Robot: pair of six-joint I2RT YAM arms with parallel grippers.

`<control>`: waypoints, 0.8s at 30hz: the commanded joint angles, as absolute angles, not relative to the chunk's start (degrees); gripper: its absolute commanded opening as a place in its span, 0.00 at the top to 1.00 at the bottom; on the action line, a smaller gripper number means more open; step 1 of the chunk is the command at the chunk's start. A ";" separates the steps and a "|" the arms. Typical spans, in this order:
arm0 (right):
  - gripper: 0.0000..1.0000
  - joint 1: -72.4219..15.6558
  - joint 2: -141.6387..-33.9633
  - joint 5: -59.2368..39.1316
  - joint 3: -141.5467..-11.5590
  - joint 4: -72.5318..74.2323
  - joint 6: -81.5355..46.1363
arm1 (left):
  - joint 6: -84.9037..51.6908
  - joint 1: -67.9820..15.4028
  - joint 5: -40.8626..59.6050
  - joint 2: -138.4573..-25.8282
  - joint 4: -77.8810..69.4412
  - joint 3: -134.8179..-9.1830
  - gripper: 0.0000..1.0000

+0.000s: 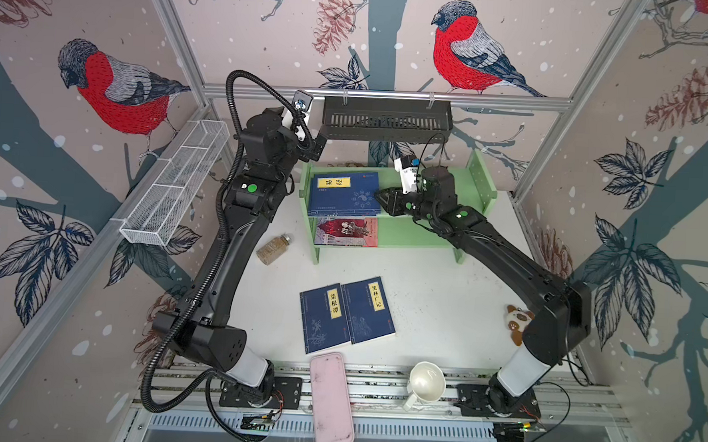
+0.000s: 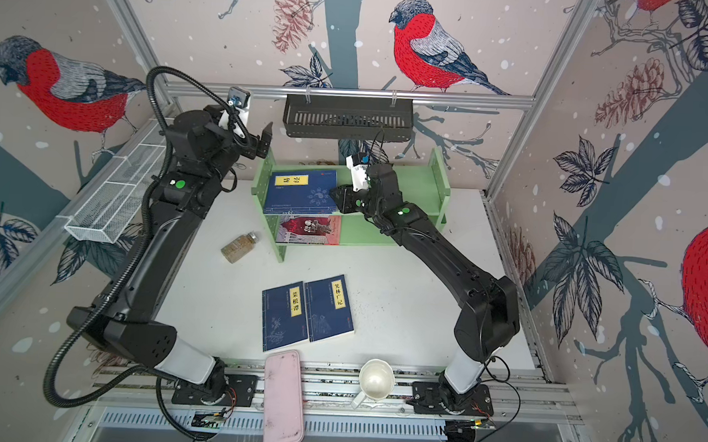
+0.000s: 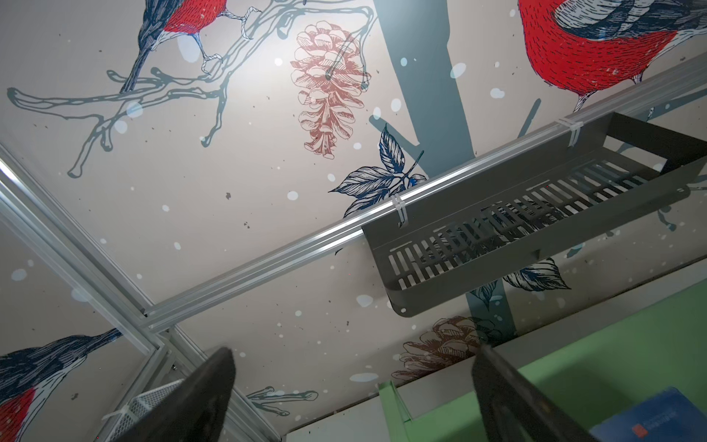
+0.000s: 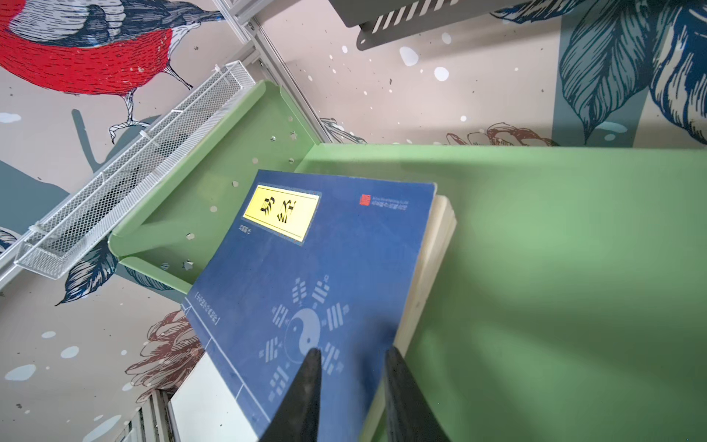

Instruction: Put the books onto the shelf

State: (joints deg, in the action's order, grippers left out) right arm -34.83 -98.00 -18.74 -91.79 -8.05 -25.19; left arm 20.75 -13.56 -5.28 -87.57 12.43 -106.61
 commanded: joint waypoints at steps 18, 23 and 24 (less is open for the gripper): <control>0.72 -35.57 -98.98 -19.31 -95.57 -9.93 -23.38 | 15.48 -11.78 0.67 -87.79 13.46 -105.57 0.03; 0.71 -35.68 -98.70 -19.80 -95.65 -10.19 -23.25 | 16.96 -11.77 0.44 -91.43 14.88 -110.59 0.03; 0.71 -35.68 -98.68 -19.78 -95.65 -10.35 -23.21 | 17.21 -11.78 0.60 -92.09 14.99 -111.56 0.03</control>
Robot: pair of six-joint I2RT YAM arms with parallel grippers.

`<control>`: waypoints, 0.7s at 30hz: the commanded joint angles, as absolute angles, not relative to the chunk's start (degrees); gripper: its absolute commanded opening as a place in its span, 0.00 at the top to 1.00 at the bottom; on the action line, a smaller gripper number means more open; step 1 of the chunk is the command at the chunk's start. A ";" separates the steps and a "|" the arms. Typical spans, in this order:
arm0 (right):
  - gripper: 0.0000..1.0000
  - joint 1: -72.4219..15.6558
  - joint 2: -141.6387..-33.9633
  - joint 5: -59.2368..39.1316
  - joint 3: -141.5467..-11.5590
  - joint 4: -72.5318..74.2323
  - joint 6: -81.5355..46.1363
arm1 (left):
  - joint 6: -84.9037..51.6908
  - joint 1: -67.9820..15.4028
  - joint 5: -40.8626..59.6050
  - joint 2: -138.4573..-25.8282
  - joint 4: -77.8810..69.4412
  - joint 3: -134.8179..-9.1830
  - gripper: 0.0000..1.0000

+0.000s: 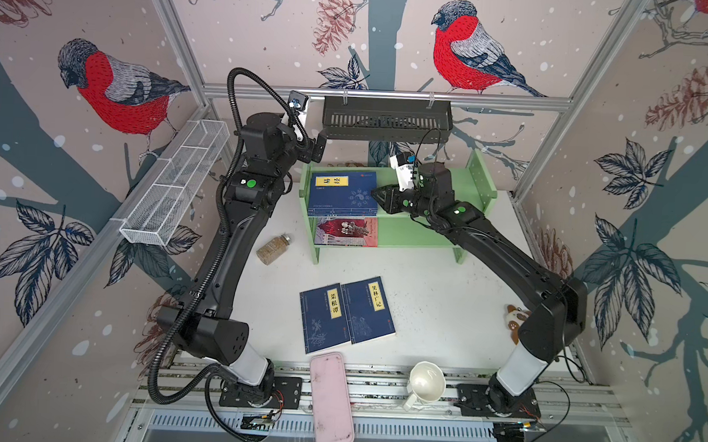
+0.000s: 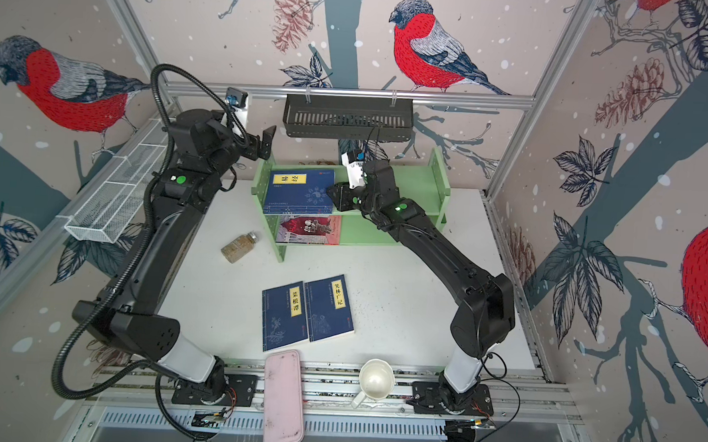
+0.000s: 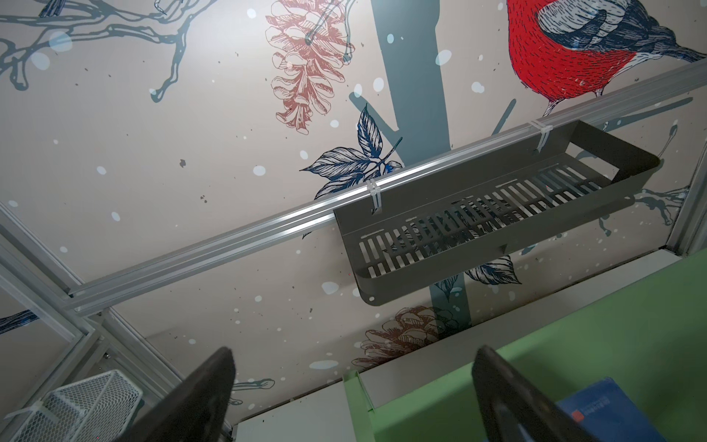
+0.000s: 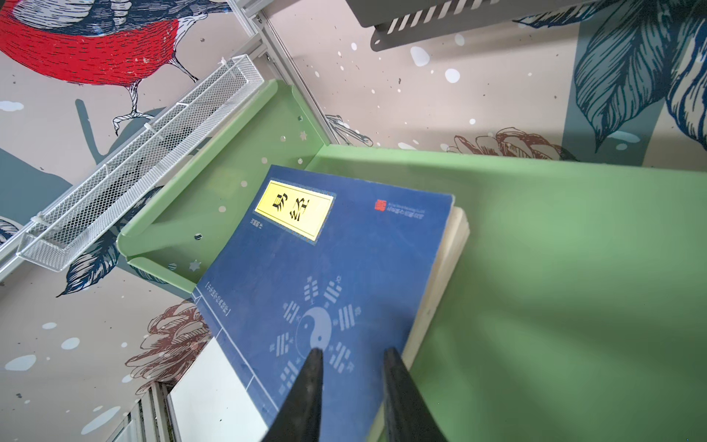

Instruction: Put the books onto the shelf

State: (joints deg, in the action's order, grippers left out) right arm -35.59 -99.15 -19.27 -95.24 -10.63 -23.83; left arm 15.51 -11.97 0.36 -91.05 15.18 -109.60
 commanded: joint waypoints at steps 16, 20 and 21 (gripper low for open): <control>0.68 -35.86 -91.96 -16.22 -89.03 -8.79 -23.64 | 39.95 -20.00 -14.45 -104.76 -2.85 -113.16 0.04; 0.67 -35.85 -88.50 -14.83 -85.79 -8.09 -23.89 | 45.61 -20.40 -15.97 -105.76 -9.56 -110.34 0.04; 0.67 -35.86 -87.55 -14.42 -84.69 -7.65 -24.07 | 47.30 -20.39 -16.43 -106.29 -10.81 -109.93 0.04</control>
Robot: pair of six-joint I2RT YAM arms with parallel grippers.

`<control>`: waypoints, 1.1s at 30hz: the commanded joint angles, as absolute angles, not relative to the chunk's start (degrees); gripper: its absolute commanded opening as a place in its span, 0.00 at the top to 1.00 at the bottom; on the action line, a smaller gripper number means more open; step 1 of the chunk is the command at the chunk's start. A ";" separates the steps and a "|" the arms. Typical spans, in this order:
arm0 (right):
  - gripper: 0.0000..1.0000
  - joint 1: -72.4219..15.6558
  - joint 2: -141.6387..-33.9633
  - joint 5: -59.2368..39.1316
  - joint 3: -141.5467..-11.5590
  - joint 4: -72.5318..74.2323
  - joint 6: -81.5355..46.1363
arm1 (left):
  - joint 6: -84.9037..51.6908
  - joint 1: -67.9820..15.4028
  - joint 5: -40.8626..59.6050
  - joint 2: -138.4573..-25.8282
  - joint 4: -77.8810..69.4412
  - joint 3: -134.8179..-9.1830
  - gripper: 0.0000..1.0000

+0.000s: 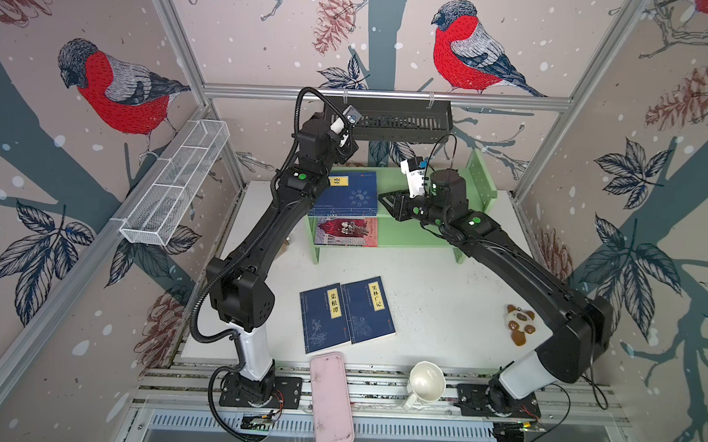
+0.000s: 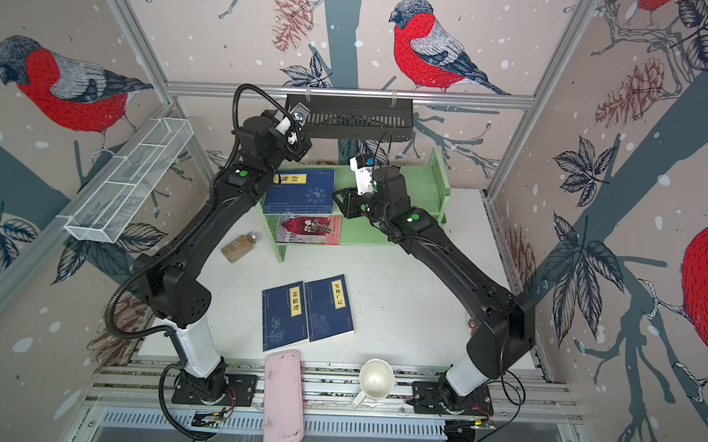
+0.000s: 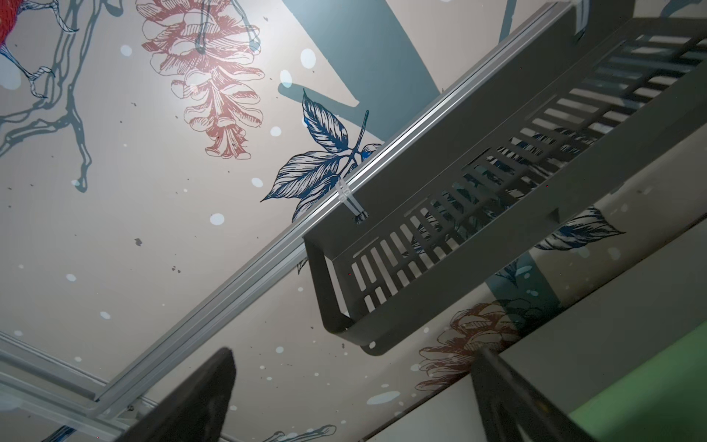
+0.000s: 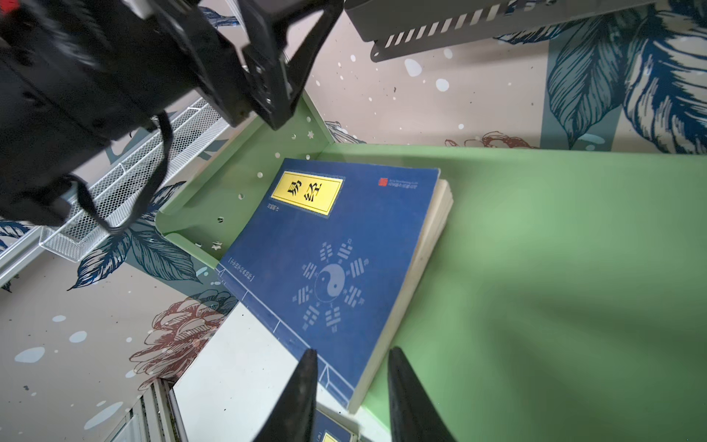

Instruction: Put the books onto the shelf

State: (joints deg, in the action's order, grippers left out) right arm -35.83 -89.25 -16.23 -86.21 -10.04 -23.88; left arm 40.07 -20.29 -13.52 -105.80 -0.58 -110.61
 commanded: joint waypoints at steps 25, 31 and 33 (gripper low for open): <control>0.66 -35.83 -82.40 -13.81 -76.22 -3.34 -25.96 | 66.62 -20.59 -16.05 -109.07 -22.90 -100.52 0.04; 0.66 -35.83 -82.85 -14.16 -76.88 -3.44 -25.85 | 66.04 -20.49 -15.54 -107.88 -21.31 -98.73 0.05; 0.66 -35.86 -83.30 -14.48 -77.60 -4.01 -25.64 | 66.18 -20.50 -15.80 -107.66 -21.86 -98.18 0.05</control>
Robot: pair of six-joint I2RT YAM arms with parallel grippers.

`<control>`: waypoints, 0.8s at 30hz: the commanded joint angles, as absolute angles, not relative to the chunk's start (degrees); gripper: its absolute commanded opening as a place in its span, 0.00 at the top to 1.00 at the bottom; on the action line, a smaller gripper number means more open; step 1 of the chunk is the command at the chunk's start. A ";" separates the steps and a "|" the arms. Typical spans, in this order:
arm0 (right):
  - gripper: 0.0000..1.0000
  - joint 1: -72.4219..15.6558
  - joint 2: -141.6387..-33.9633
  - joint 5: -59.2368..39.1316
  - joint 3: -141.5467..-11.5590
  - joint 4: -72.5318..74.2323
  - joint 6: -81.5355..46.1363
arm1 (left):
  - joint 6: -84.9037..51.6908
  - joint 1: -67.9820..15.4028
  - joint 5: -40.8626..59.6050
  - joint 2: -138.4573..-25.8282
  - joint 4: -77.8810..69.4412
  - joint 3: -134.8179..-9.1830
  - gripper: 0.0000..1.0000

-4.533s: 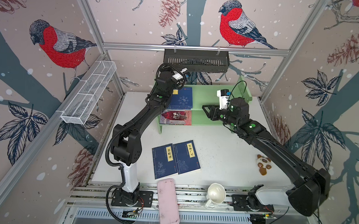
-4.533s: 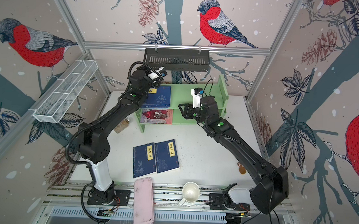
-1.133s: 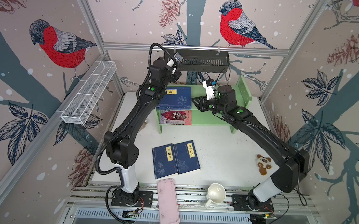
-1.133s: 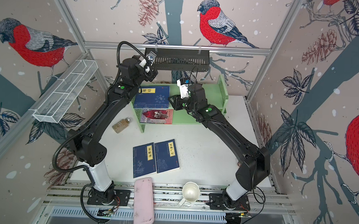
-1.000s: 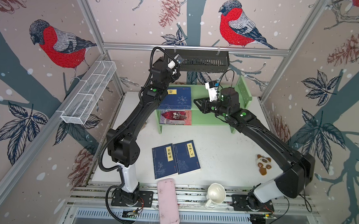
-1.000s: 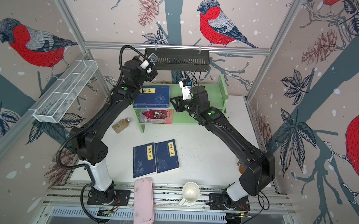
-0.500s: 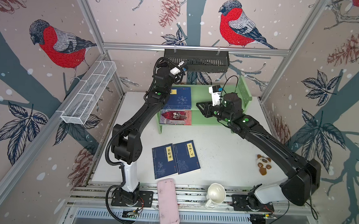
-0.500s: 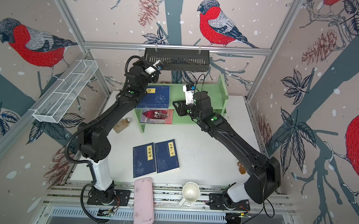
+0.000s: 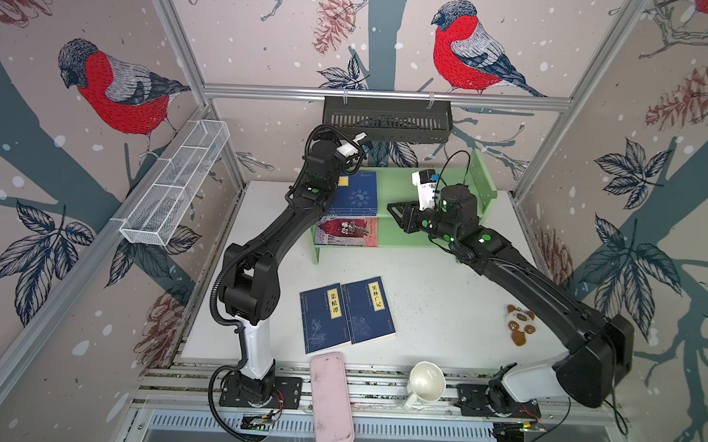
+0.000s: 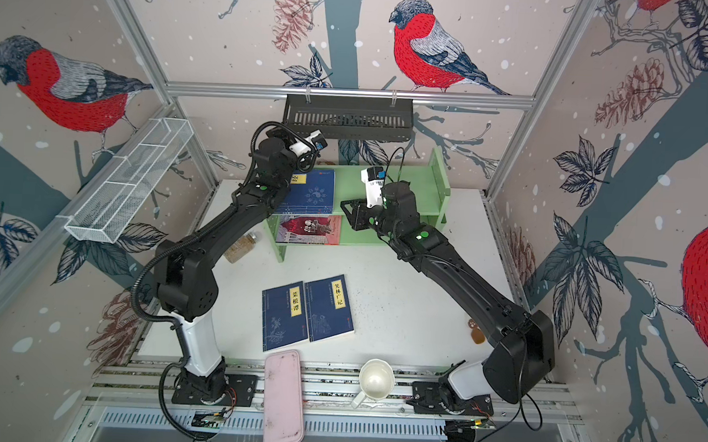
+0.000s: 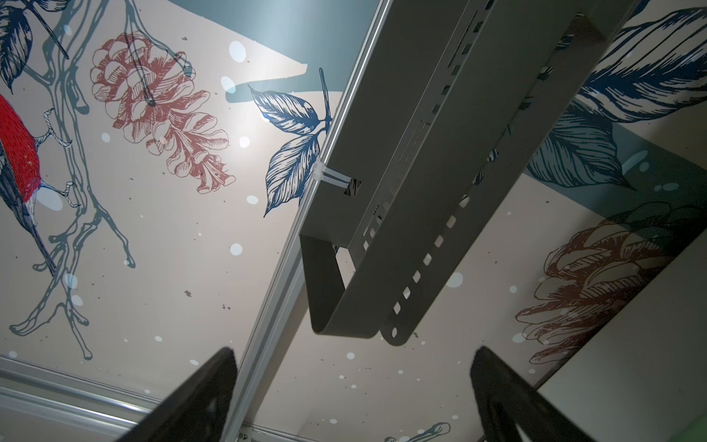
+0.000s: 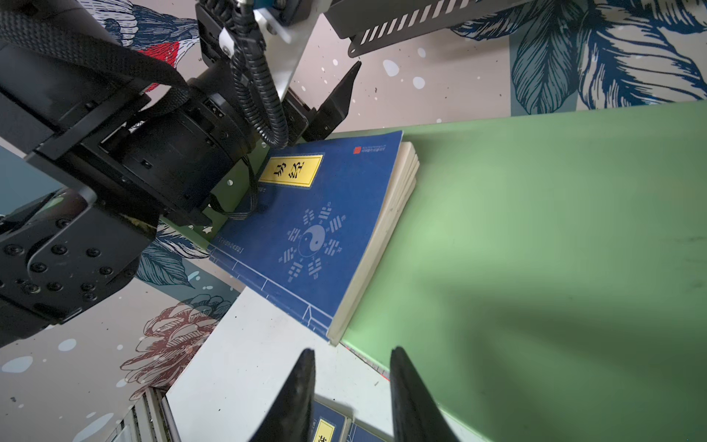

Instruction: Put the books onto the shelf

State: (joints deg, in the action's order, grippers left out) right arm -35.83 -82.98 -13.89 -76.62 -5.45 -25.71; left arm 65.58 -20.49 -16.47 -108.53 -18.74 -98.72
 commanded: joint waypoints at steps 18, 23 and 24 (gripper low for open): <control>0.64 -35.85 -86.60 -16.84 -79.79 -3.60 -25.93 | 65.13 -20.49 -15.65 -105.66 -21.29 -95.60 0.05; 0.64 -35.86 -87.14 -17.58 -80.42 -3.09 -26.36 | 65.04 -20.53 -15.52 -105.14 -21.88 -94.83 0.05; 0.64 -35.86 -87.11 -17.73 -80.42 -2.91 -26.44 | 65.04 -20.53 -15.53 -105.07 -21.86 -94.82 0.05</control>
State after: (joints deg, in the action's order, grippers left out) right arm -35.83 -87.00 -16.75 -79.90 -5.21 -25.74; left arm 65.32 -20.49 -16.47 -105.75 -18.85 -94.96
